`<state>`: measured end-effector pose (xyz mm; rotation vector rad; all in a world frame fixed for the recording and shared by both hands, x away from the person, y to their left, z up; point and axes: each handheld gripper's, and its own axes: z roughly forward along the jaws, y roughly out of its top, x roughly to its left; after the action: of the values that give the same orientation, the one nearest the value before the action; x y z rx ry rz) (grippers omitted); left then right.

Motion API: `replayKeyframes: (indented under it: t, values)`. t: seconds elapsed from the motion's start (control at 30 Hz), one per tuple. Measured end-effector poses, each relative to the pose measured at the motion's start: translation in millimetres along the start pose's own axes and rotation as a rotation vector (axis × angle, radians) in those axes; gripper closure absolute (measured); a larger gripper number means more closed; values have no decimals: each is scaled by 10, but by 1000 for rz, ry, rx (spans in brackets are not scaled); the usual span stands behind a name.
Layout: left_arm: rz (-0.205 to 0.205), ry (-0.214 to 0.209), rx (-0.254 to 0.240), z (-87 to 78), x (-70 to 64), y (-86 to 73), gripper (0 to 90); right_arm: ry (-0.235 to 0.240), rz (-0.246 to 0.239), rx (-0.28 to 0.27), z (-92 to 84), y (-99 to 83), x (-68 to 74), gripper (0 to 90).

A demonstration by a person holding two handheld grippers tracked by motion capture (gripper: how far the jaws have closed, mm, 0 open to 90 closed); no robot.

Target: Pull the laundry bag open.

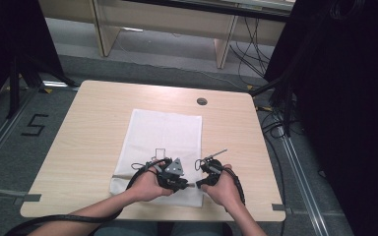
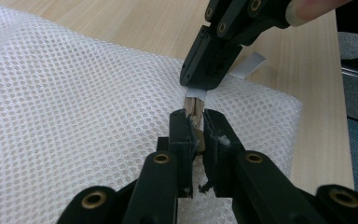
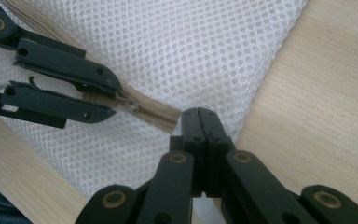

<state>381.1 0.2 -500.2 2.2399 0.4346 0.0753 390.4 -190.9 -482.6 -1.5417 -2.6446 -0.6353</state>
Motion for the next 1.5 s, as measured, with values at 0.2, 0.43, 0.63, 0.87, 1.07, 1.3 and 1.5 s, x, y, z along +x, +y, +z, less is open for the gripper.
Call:
replayKeyframes:
  t: [0.2,0.43,0.63,0.87,1.07,1.3,1.5]
  values:
    - [-2,4,7,-31,6,-5,820,-17,-22,-5,2,4,16,900]
    - [15,7,13,-67,6,3,820,-26,-24,-7,9,4,20,900]
    - [8,10,16,-104,7,3,820,-16,-23,-5,2,5,16,900]
    - [5,15,16,-122,2,8,820,-31,-6,7,8,9,34,900]
    - [22,16,25,-163,11,12,820,-29,-13,-3,8,5,43,900]
    - [35,12,23,-173,18,10,821,-40,-4,16,-8,7,63,900]
    - [17,12,19,-214,-13,17,820,-37,-4,20,-9,8,60,900]
